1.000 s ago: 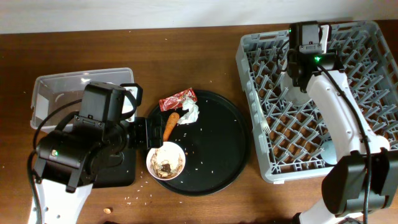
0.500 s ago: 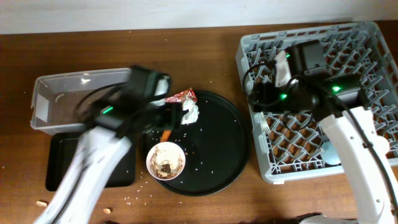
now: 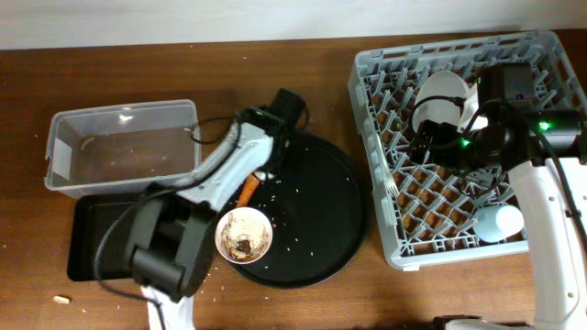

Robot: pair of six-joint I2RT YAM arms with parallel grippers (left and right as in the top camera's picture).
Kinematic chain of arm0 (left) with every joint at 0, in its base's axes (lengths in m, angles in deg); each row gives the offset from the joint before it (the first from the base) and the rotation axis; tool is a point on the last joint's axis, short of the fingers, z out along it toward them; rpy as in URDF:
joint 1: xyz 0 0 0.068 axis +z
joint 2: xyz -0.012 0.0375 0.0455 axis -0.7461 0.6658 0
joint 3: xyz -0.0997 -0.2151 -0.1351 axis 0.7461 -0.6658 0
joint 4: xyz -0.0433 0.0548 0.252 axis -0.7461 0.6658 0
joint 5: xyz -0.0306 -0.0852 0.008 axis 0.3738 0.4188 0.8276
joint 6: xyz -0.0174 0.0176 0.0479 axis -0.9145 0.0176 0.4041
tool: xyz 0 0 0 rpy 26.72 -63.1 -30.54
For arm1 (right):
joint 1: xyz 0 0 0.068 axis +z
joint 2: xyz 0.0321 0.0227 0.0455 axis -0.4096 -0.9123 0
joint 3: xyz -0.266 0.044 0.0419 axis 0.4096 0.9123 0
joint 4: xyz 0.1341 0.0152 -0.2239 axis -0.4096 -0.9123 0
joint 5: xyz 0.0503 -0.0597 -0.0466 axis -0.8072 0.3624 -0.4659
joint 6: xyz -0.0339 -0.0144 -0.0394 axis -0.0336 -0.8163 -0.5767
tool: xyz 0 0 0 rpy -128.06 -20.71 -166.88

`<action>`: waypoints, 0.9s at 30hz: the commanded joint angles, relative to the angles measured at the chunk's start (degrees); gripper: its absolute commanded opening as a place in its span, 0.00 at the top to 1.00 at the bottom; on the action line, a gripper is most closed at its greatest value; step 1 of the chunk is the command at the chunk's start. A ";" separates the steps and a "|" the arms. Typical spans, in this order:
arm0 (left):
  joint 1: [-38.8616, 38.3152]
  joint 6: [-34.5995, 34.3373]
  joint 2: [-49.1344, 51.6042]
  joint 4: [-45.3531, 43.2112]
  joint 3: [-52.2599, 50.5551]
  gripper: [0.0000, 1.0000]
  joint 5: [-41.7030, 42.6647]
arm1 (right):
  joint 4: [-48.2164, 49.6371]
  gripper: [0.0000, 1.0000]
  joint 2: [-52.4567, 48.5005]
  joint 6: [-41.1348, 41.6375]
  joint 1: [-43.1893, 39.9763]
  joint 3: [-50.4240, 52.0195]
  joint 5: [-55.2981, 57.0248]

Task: Sort waste into correct bins and load items into the dishwasher rack
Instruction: 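Grasp the white tissue with the left gripper and drop it in the clear bin, then grasp the red snack wrapper with the left gripper and drop it in the clear bin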

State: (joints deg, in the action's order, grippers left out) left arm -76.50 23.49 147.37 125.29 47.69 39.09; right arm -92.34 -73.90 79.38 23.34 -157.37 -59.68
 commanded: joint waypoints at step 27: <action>0.96 12.50 9.55 -15.23 -1.22 1.00 -1.60 | -0.48 0.02 1.20 -0.70 -0.35 -0.07 0.55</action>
State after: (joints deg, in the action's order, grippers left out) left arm -75.61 35.36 154.86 108.96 46.14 37.76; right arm -92.98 -73.86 79.23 23.34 -157.32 -59.68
